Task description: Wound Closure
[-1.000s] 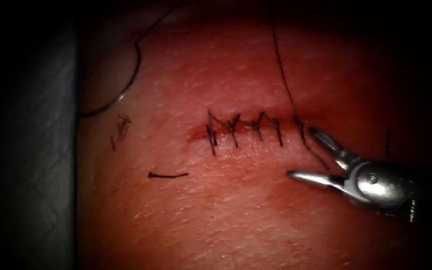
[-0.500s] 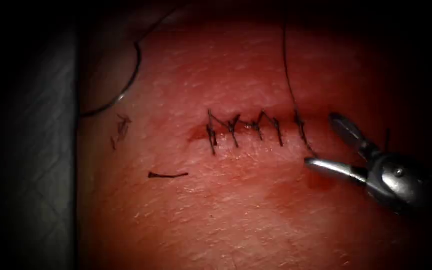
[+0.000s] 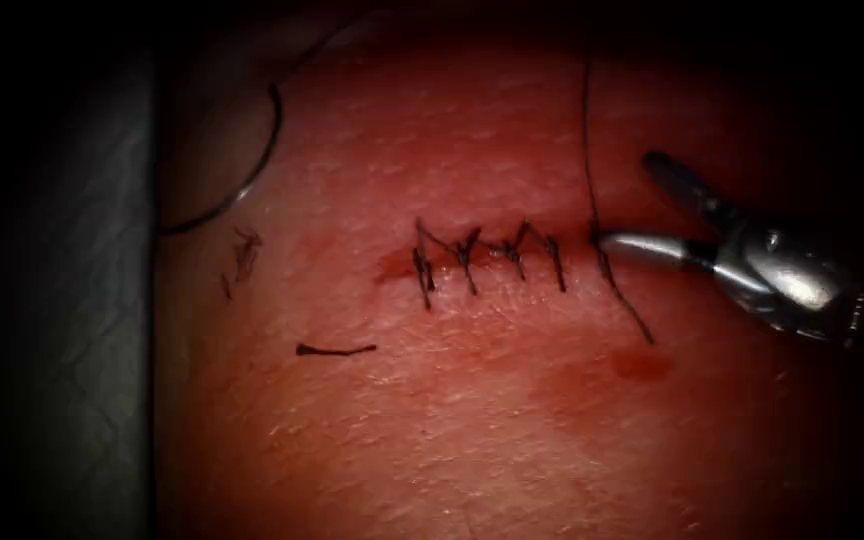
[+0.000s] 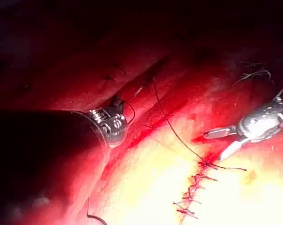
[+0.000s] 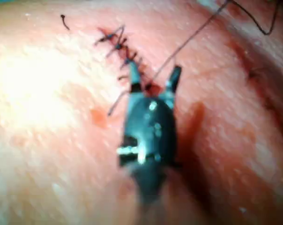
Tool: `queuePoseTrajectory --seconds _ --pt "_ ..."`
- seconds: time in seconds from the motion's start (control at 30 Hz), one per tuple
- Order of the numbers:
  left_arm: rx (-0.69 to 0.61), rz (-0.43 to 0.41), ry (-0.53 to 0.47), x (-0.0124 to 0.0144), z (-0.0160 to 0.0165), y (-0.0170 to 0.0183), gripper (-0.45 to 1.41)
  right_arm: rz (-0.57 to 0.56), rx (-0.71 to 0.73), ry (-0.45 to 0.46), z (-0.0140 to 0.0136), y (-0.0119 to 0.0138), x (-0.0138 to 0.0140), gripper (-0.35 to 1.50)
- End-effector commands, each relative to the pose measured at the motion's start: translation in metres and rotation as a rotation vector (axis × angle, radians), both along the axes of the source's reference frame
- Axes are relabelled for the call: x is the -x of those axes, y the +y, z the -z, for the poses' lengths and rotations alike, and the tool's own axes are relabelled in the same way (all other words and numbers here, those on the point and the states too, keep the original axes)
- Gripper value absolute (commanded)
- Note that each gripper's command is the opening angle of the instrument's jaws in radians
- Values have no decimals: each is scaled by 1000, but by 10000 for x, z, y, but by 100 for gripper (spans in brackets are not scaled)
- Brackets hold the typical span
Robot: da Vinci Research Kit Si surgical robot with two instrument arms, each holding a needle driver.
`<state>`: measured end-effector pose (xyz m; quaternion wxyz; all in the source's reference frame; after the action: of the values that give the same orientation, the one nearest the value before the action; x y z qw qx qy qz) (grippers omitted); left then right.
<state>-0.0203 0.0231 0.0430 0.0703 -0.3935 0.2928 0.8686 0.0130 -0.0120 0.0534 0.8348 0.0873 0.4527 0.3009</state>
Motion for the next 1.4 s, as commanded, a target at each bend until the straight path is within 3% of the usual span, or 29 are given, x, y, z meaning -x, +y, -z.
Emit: queuePoseTrajectory --seconds 0.03,0.53,1.23,1.4 --pt "7 -1 -6 6 0 2 -45 8 -15 -11 -9 -7 -9 148" --pt "22 22 -67 12 61 -7 -45 50 -58 -29 -22 -4 -48 148" --pt "41 10 -86 19 92 -19 -45 37 -54 -39 -38 5 -66 148" --pt "46 12 -92 20 94 -20 -45 48 -68 -14 -39 2 -66 136"
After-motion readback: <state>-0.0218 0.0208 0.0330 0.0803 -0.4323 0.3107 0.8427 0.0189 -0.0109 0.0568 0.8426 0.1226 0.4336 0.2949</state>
